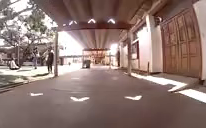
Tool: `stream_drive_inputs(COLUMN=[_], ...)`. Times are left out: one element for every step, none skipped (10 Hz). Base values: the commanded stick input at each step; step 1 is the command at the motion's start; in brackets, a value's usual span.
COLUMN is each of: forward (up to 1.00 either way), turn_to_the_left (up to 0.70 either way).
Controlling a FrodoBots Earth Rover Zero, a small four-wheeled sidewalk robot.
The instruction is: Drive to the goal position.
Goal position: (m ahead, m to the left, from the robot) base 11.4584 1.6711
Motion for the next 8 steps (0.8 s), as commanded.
stream_drive_inputs(forward=[0.5,0.5,0.5,0.5,0.5,0.5,0.5,0.5], turn_to_the_left=[0.0,0.0,0.0,0.0,0.0,0.0,0.0,0.0])
